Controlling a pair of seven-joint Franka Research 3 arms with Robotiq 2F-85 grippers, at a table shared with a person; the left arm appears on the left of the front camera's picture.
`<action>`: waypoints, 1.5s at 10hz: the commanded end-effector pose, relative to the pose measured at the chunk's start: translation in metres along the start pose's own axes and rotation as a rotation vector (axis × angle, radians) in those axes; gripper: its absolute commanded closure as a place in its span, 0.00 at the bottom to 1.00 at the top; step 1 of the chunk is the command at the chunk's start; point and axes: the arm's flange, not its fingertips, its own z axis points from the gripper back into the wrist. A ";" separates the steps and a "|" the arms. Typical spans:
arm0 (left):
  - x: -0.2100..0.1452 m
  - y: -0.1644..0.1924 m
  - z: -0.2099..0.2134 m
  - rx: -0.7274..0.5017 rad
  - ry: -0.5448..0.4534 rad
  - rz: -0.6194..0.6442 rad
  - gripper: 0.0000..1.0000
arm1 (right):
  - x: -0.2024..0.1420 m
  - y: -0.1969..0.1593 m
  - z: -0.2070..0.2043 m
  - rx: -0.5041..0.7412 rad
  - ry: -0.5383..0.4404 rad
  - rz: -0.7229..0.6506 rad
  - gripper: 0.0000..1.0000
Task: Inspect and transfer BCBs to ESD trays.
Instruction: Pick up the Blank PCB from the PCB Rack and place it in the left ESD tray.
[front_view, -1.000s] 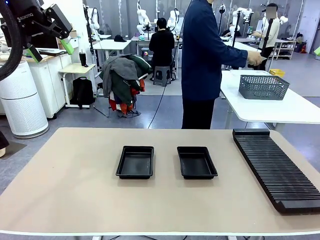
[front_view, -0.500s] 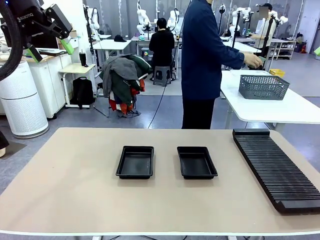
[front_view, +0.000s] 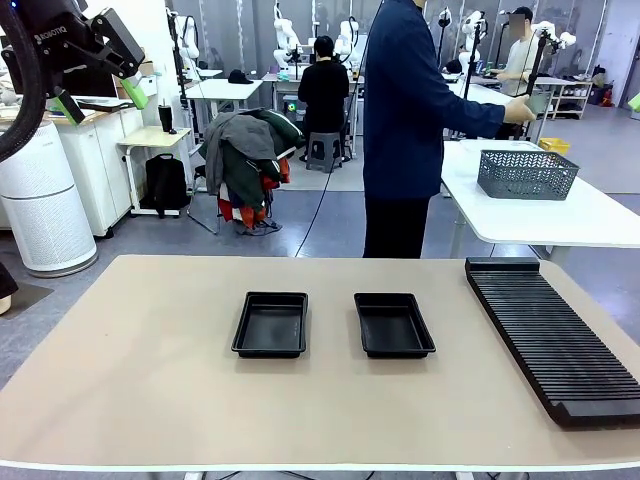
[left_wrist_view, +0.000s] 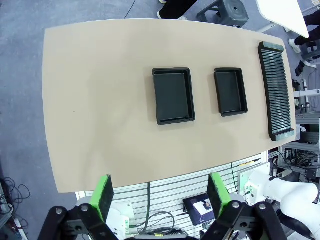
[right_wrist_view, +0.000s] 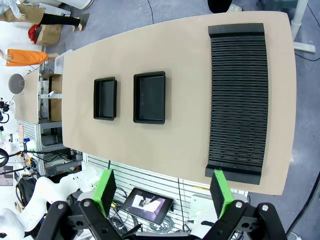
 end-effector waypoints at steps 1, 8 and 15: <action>0.000 0.000 0.000 0.000 -0.001 0.001 0.00 | 0.000 0.000 -0.001 0.000 0.001 0.000 0.00; 0.000 0.000 0.000 0.000 -0.001 0.001 0.00 | 0.000 0.000 -0.001 0.000 0.001 0.000 0.00; 0.000 0.000 0.000 0.000 -0.001 0.001 0.00 | 0.000 0.000 -0.001 0.000 0.001 0.000 0.00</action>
